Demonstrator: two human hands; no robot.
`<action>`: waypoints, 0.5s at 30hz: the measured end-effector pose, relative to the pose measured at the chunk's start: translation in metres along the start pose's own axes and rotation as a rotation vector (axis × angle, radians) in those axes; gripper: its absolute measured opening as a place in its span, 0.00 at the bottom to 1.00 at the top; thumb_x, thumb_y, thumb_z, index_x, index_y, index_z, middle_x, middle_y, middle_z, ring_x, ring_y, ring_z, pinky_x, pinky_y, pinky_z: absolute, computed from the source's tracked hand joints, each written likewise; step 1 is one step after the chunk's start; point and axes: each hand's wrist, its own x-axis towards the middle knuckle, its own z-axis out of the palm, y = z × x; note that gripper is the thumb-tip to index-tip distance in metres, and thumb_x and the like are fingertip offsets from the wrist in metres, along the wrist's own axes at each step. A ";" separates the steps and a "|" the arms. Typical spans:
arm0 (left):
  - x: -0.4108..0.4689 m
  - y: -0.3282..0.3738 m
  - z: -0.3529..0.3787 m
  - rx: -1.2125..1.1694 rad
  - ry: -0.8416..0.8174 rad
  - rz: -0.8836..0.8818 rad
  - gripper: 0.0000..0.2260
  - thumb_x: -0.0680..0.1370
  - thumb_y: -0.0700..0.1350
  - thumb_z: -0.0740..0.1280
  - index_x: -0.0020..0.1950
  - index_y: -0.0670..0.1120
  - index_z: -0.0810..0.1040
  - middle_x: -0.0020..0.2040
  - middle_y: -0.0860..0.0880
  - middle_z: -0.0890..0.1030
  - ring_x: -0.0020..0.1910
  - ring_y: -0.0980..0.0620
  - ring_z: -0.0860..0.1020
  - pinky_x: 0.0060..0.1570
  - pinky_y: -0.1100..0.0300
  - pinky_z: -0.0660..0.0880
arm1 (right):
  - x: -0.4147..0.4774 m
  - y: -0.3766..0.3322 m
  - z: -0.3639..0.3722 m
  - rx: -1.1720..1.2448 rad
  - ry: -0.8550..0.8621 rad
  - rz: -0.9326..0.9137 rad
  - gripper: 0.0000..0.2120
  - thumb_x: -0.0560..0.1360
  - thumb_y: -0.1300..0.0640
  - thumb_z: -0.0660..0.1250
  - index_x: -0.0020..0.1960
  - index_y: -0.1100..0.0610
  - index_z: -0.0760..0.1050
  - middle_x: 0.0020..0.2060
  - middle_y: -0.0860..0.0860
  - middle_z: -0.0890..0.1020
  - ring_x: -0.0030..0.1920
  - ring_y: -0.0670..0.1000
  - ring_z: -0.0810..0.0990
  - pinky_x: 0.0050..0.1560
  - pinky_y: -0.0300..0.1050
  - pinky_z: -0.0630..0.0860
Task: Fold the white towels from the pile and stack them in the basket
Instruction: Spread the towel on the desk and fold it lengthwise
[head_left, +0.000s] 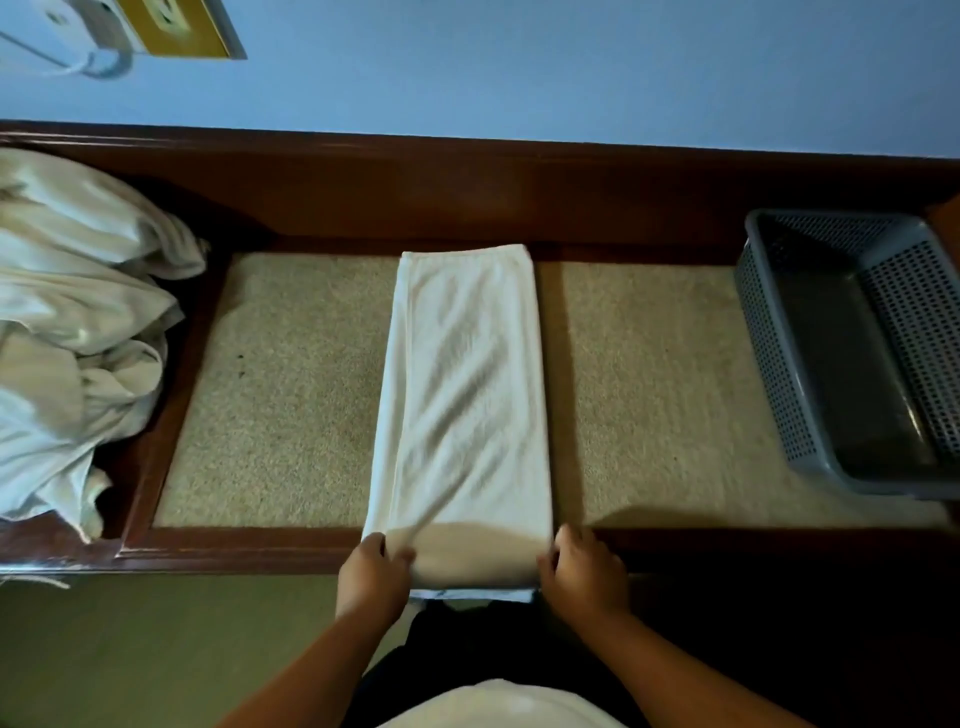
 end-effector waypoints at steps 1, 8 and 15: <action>-0.004 -0.006 0.002 -0.056 0.037 -0.030 0.12 0.77 0.48 0.71 0.39 0.43 0.74 0.35 0.48 0.77 0.38 0.45 0.76 0.38 0.54 0.67 | -0.002 0.000 0.003 -0.007 -0.055 0.062 0.14 0.78 0.44 0.58 0.54 0.52 0.75 0.55 0.52 0.80 0.57 0.57 0.79 0.53 0.49 0.73; -0.014 -0.041 0.017 -0.183 -0.134 -0.115 0.08 0.78 0.47 0.72 0.43 0.44 0.80 0.38 0.44 0.81 0.39 0.47 0.78 0.38 0.54 0.70 | -0.005 0.006 0.026 0.679 -0.349 0.430 0.19 0.74 0.48 0.73 0.59 0.58 0.77 0.53 0.54 0.83 0.50 0.54 0.81 0.48 0.45 0.76; -0.007 -0.049 0.020 -0.183 -0.137 -0.229 0.13 0.79 0.47 0.69 0.60 0.42 0.80 0.53 0.42 0.82 0.52 0.42 0.80 0.49 0.53 0.76 | -0.006 -0.012 0.034 0.937 -0.469 0.581 0.22 0.72 0.55 0.76 0.62 0.54 0.71 0.61 0.52 0.77 0.54 0.53 0.73 0.52 0.48 0.72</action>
